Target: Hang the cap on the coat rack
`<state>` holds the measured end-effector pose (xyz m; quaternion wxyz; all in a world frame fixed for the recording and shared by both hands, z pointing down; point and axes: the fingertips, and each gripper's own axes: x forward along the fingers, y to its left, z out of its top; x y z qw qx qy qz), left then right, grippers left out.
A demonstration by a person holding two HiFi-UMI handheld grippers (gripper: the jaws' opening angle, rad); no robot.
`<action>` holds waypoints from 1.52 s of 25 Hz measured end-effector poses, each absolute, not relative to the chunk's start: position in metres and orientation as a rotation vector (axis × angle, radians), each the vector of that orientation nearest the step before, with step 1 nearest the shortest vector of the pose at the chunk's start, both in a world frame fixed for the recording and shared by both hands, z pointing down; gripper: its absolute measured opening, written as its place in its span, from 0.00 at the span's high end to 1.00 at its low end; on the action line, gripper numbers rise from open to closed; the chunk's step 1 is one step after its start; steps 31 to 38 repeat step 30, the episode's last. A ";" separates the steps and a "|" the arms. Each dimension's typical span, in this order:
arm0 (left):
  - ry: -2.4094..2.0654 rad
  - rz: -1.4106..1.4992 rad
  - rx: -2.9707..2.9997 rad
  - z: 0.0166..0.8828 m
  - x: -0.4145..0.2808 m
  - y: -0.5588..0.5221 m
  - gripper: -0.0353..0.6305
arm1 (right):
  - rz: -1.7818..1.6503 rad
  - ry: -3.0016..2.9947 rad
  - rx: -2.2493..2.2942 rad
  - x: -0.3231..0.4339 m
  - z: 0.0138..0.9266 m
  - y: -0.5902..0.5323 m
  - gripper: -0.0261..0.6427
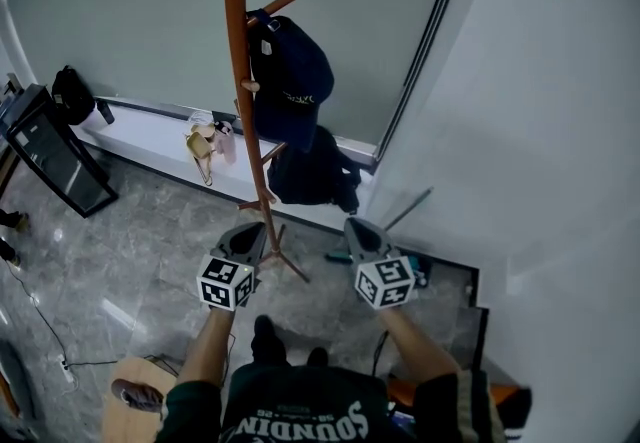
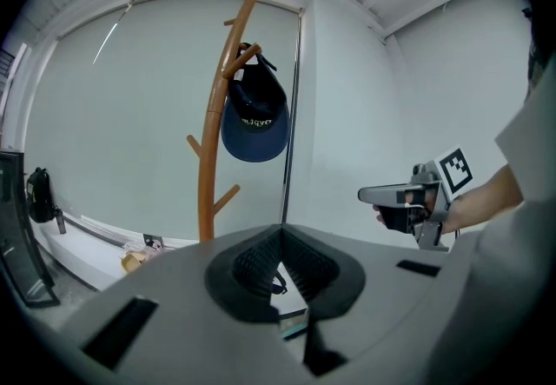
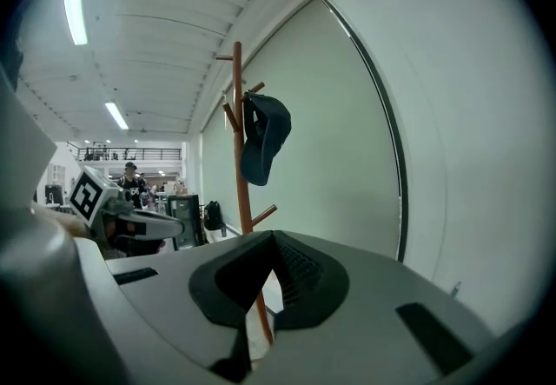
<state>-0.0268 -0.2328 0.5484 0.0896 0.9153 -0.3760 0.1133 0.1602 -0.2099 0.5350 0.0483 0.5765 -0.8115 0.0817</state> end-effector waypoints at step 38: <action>-1.100 0.328 2.710 0.562 0.018 -0.202 0.95 | 0.286 -2.490 1.717 0.181 0.556 -0.178 0.97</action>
